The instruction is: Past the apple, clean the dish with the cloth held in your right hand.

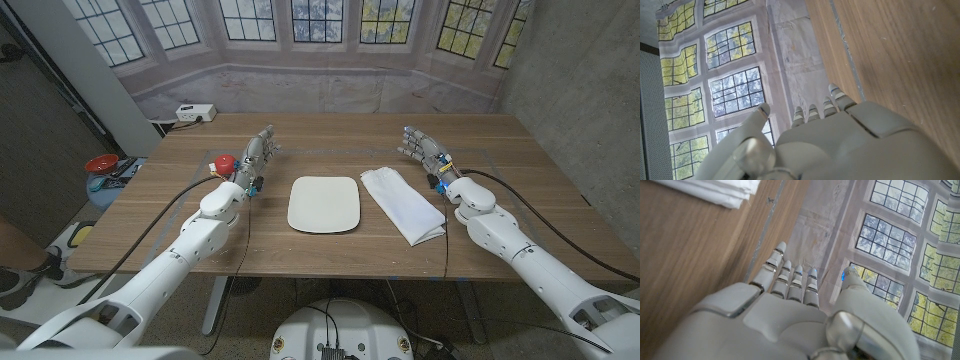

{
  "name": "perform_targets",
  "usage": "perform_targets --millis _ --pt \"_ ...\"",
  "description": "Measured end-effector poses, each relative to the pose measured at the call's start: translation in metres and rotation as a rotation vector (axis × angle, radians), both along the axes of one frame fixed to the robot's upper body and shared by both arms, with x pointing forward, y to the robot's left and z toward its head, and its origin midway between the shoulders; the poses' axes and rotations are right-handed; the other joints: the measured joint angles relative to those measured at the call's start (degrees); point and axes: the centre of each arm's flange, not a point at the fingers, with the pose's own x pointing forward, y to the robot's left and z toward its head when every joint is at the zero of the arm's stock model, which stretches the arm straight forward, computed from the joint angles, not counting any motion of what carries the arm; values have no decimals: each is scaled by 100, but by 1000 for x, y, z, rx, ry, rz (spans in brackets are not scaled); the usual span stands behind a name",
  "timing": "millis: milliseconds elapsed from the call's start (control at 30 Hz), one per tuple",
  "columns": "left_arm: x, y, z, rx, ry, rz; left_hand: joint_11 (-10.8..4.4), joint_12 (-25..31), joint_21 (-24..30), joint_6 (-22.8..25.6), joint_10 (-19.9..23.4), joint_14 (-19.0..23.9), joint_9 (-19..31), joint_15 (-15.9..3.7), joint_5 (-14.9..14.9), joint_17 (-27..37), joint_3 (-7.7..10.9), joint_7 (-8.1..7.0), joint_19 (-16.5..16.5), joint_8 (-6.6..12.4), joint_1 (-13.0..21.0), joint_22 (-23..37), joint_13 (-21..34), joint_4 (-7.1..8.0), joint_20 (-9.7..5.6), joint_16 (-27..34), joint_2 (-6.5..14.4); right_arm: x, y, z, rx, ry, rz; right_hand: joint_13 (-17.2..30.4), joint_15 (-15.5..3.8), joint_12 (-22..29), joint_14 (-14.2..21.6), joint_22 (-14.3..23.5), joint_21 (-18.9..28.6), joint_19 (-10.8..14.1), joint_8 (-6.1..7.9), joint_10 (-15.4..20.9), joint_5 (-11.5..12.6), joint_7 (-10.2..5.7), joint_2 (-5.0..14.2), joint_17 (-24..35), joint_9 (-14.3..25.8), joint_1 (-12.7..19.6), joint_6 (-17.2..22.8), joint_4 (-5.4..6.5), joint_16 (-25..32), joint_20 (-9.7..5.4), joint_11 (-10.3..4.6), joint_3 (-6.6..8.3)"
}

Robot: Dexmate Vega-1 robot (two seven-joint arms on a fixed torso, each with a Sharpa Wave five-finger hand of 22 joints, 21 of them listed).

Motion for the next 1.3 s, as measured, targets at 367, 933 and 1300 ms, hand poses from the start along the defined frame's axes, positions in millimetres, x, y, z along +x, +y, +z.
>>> perform_targets --millis 367,933,1300 --pt "-8 1 0 -9 -9 4 0 0 0 0 0 0 -16 -1 0 0 24 0 0 0 0 0 -1 -24 0 0 0 -9 0 8 -52 -22 -17 0 22 0 -22 0 0 -53 1 3 0 37 -63 -7 0 -3 -79 -24 -6 53 58 -24" --pt "-13 6 0 -29 -30 0 0 0 0 0 0 0 -15 -1 0 -15 48 1 -1 0 22 -1 -1 -48 0 0 -23 -31 5 22 -156 -23 -19 26 82 0 -83 -1 -46 -241 1 -48 -1 88 -173 -34 1 -26 -231 -55 -39 176 -58 -55" --pt "-10 12 1 -67 -38 -9 21 7 0 21 22 31 -15 30 0 0 70 21 22 40 22 -1 -2 -73 22 22 -23 -42 11 26 -211 -26 -43 9 113 -1 -114 -1 -68 -329 23 -6 -4 75 -175 -53 2 -24 -218 -79 -87 204 -157 -79"
